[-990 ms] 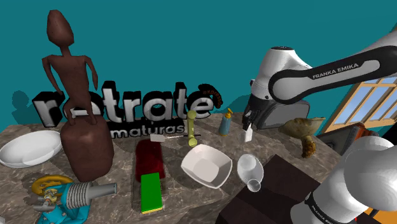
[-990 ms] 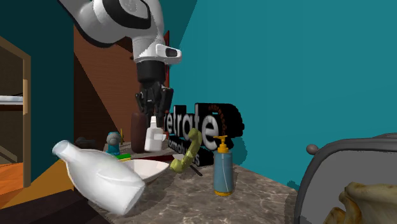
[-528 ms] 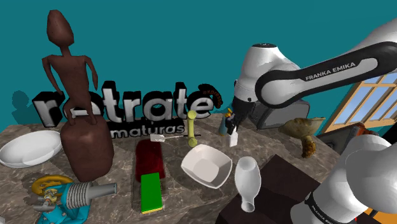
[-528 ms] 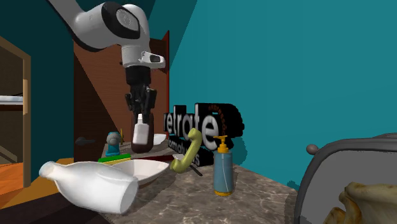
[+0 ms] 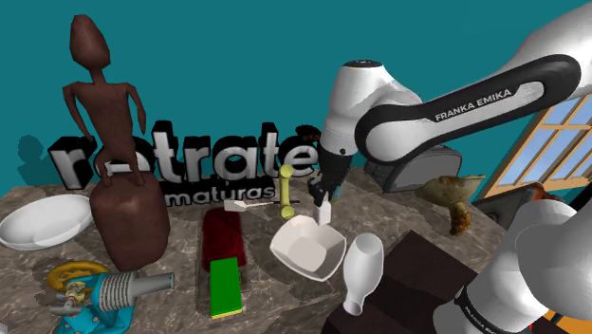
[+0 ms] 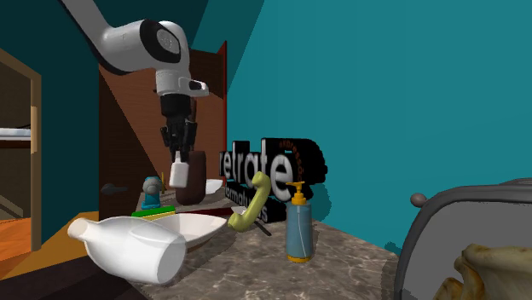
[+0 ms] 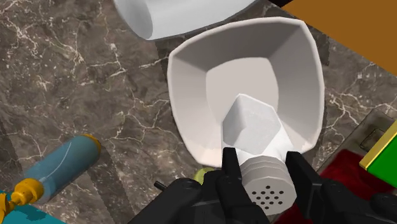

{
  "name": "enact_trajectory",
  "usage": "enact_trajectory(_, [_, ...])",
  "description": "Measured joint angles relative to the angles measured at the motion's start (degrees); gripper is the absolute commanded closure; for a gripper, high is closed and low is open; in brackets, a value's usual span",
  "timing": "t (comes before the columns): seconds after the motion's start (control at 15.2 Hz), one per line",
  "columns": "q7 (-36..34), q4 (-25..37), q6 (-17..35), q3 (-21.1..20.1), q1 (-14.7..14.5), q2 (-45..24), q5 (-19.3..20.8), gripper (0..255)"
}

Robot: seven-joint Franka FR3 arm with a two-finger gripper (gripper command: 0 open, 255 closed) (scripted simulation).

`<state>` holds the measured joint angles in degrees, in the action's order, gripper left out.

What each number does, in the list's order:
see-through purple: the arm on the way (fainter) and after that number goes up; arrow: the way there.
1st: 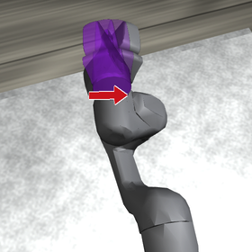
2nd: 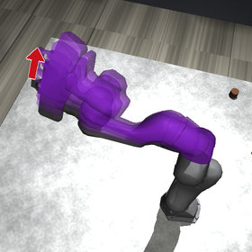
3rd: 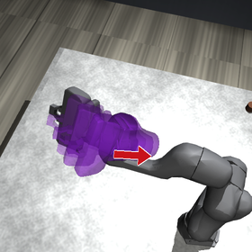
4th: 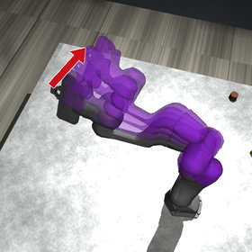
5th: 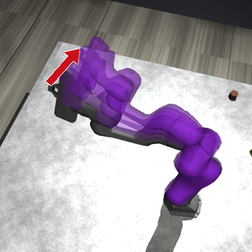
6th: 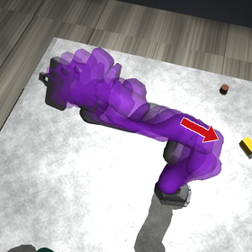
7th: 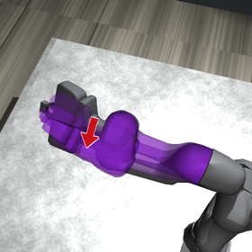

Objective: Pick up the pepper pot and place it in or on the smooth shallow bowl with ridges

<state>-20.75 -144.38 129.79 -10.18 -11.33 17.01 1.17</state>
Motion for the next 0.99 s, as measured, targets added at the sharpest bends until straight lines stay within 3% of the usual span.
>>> enact_trajectory(0.99, [-3.0,-4.5,13.0,-1.1,0.7,-8.8,2.6,255])
